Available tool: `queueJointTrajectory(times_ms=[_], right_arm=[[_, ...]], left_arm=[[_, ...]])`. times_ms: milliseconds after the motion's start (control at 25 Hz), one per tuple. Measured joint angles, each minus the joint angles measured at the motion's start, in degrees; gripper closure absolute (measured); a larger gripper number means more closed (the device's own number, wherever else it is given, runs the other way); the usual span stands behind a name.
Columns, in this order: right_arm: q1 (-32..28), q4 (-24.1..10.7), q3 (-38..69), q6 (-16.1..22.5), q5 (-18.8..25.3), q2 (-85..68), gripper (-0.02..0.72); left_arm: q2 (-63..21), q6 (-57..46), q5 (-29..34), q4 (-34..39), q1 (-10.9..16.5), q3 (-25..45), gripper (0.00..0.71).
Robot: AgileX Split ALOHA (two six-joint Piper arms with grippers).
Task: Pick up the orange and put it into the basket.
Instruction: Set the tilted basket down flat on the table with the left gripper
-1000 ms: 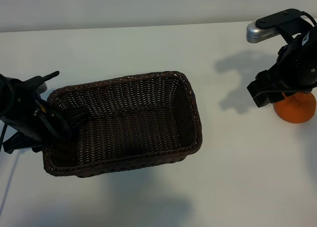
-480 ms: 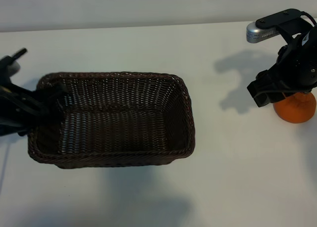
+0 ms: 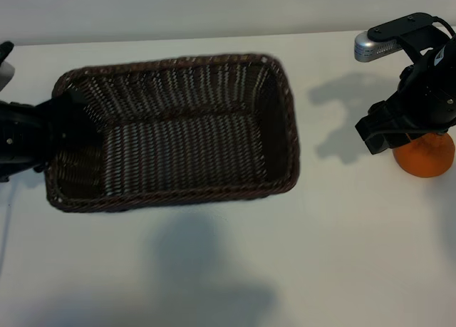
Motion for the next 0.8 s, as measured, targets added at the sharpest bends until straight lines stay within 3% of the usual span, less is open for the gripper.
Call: queueJointTrajectory(times_ms=[160, 400, 800], right_arm=[[0.0, 0.0, 0.0, 0.0, 0.0, 0.0, 0.136], [0.0, 0.0, 0.0, 0.0, 0.0, 0.0, 0.137], [0.0, 0.0, 0.0, -0.1, 0.0, 0.0, 0.138]], left_arm=[[0.6, 3.1, -0.6, -2.9, 0.0, -1.2, 0.376], [7.0, 3.6, 0.6, -3.0, -0.9, -9.0, 0.376], [20.2, 1.2, -3.2, -3.3, -11.4, -18.7, 0.376]])
